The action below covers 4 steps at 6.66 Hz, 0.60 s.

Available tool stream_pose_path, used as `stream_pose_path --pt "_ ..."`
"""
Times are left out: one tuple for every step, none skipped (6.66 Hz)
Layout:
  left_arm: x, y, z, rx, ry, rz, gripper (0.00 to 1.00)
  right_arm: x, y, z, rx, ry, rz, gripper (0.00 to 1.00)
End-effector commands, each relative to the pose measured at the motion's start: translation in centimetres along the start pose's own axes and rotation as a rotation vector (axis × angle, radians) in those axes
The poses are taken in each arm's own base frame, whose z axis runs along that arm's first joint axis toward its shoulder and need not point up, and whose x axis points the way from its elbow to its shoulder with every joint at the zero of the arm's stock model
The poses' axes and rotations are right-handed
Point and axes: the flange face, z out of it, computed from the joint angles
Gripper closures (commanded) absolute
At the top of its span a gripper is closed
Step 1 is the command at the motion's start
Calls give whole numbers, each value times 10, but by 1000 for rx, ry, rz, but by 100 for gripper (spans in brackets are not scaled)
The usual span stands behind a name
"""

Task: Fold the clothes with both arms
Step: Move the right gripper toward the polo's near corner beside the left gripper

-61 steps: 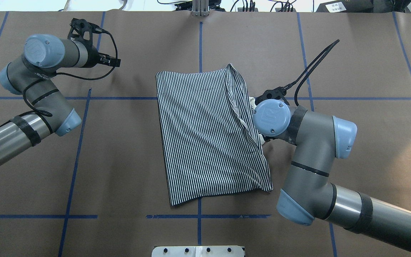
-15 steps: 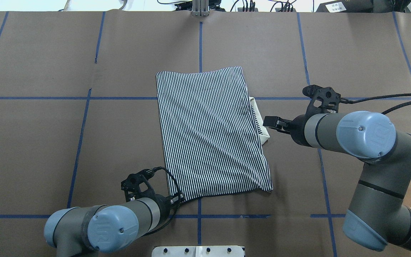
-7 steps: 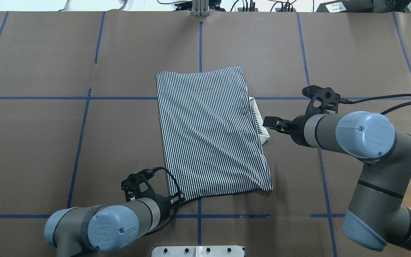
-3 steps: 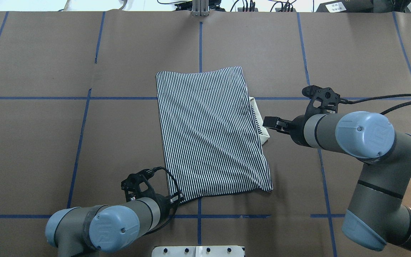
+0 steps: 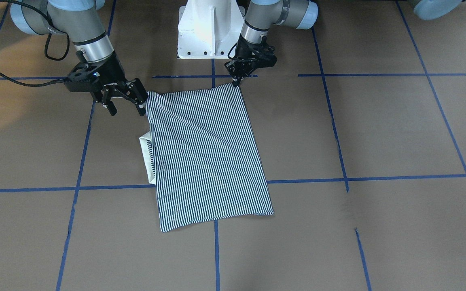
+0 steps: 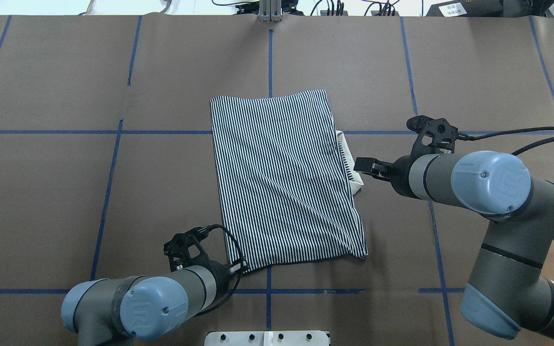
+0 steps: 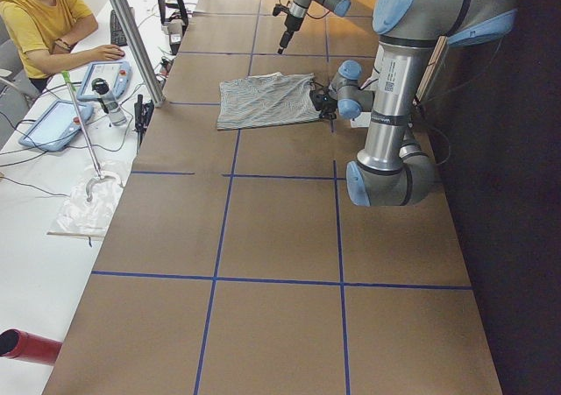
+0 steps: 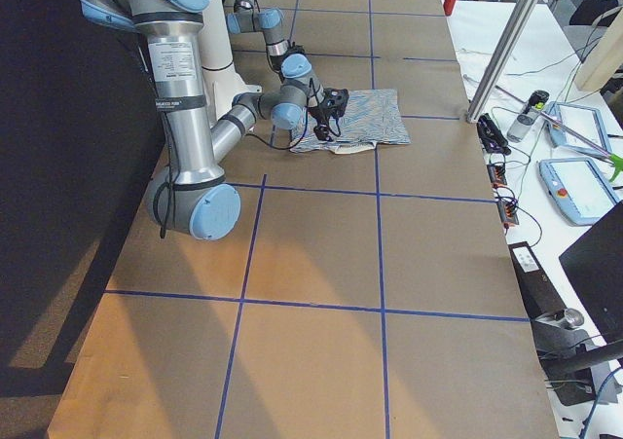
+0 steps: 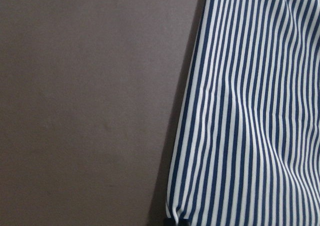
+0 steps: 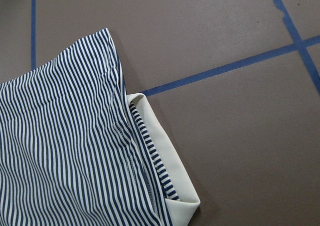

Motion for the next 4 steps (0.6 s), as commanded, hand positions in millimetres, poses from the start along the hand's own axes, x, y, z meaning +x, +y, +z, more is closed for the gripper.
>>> stream_pose_path --pt "1 -1 -1 1 2 5 100 -23 40 7 21 -7 66 1" --pt "2 -2 -2 1 6 4 100 -55 59 8 23 55 105 7" --pt "3 -1 -3 0 9 3 100 -81 102 18 12 170 161 12" --pt "4 0 -5 -3 14 3 100 -82 115 21 14 206 147 15"
